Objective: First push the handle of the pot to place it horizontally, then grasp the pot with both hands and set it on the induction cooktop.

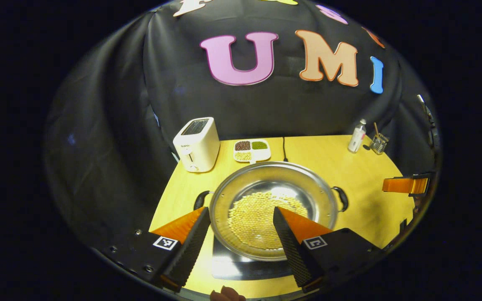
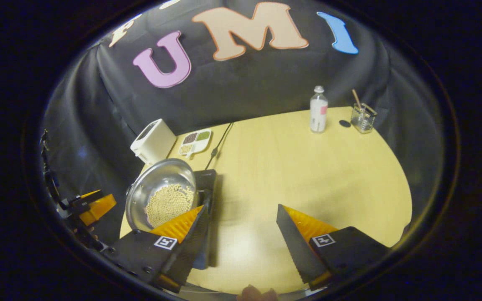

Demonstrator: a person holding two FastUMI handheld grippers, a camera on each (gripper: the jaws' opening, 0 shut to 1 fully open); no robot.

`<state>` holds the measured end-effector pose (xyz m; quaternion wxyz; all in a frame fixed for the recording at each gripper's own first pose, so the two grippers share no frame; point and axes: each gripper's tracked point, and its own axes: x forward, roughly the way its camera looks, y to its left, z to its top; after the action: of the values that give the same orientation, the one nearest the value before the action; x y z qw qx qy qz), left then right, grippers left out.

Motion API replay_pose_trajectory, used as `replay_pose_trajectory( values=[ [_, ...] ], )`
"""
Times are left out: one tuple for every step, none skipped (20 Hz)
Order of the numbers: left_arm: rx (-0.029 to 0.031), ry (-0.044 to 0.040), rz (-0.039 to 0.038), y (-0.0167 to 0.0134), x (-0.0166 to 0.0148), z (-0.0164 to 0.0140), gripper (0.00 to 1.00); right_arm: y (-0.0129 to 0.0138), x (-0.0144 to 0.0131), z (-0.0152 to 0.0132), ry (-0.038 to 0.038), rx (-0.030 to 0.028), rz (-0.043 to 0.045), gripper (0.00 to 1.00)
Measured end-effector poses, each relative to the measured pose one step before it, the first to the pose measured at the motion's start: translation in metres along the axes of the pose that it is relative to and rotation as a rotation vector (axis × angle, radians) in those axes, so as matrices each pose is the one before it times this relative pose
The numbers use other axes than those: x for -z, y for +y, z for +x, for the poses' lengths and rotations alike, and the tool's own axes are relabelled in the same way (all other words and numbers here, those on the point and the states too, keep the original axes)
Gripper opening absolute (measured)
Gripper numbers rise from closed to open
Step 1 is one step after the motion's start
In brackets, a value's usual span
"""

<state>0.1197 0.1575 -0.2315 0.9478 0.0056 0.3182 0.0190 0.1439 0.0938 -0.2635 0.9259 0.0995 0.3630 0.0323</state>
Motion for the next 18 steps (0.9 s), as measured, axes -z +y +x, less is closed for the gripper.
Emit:
replay_pose_trajectory(
  values=[
    [0.01661,-0.00582,-0.01073,-0.02425,0.00079,-0.01377,0.93,-0.01448,-0.00580,-0.01318,-0.02997,-0.00754,-0.00285,0.94],
    [0.02575,0.00241,-0.00659,-0.02725,0.00250,-0.01410,0.93,-0.01193,-0.00518,-0.01251,-0.02672,-0.01097,-0.00474,0.94],
    [0.01164,-0.00301,-0.00736,-0.02334,0.00246,-0.01450,0.93,-0.00782,-0.00328,-0.01912,-0.02540,-0.01871,-0.00550,0.94],
    [0.00443,-0.02367,-0.00798,-0.02298,-0.00383,-0.01594,0.93,-0.01040,-0.00626,-0.01252,-0.03075,-0.01631,-0.00436,0.94],
    [-0.00082,-0.03146,-0.00683,-0.01926,-0.00592,-0.01610,0.93,-0.00965,-0.01190,-0.01502,-0.04035,-0.00985,-0.00512,0.94],
    [-0.00401,-0.02798,-0.00472,-0.01856,-0.00522,-0.01579,0.93,-0.00901,-0.00913,-0.01641,-0.03566,-0.00756,-0.00678,0.94],
    [0.00238,-0.00906,0.00136,-0.01835,-0.00137,-0.01572,0.94,-0.00768,-0.01003,-0.01634,-0.02379,-0.00572,0.00105,1.00],
    [0.00943,0.00125,0.01268,-0.01827,-0.00100,-0.01537,0.93,-0.00676,-0.00785,-0.01922,-0.02332,-0.00897,0.00739,0.93],
    [0.00897,-0.02320,0.02898,-0.01395,-0.00825,-0.01325,0.93,-0.00393,-0.01464,-0.01770,-0.03293,-0.01037,0.00749,0.93],
    [0.00122,-0.03602,0.04116,-0.00846,-0.01313,-0.01247,0.93,-0.00529,-0.01458,-0.01537,-0.04170,0.00185,-0.00221,0.93],
    [0.00075,-0.04205,0.04399,-0.00635,-0.01658,-0.00942,0.94,-0.00660,-0.01691,-0.01377,-0.04278,0.01098,-0.00519,1.00],
    [-0.00675,-0.04420,0.03932,-0.00496,-0.02060,-0.01040,0.95,-0.00315,-0.01822,-0.01534,-0.04170,0.01146,0.00056,0.93],
    [-0.00664,-0.05162,0.02925,-0.00307,-0.02058,-0.00879,0.95,0.00123,-0.01839,-0.01784,-0.04511,0.00477,0.00231,0.93],
    [-0.00153,-0.06370,0.01589,-0.00179,-0.02467,-0.00852,0.99,0.00436,-0.01706,-0.01449,-0.04594,0.00104,-0.00739,0.93],
    [0.00235,-0.07251,0.00334,-0.00281,-0.02372,-0.00814,0.95,0.00398,-0.01770,-0.01116,-0.04372,0.00469,-0.02298,0.92],
    [0.00579,-0.06525,-0.00518,-0.00206,-0.02475,-0.00756,0.95,0.00365,-0.01390,-0.01019,-0.03829,0.00882,-0.03097,0.92],
    [0.00162,-0.04889,-0.00944,0.00062,-0.01992,-0.00697,0.99,0.00506,-0.01602,-0.00996,-0.03724,0.01003,-0.02946,0.92],
    [-0.00591,-0.03031,-0.01802,0.00491,-0.01360,-0.00825,0.94,0.00923,-0.01656,-0.01332,-0.03818,0.00404,-0.02812,0.92]
  ],
)
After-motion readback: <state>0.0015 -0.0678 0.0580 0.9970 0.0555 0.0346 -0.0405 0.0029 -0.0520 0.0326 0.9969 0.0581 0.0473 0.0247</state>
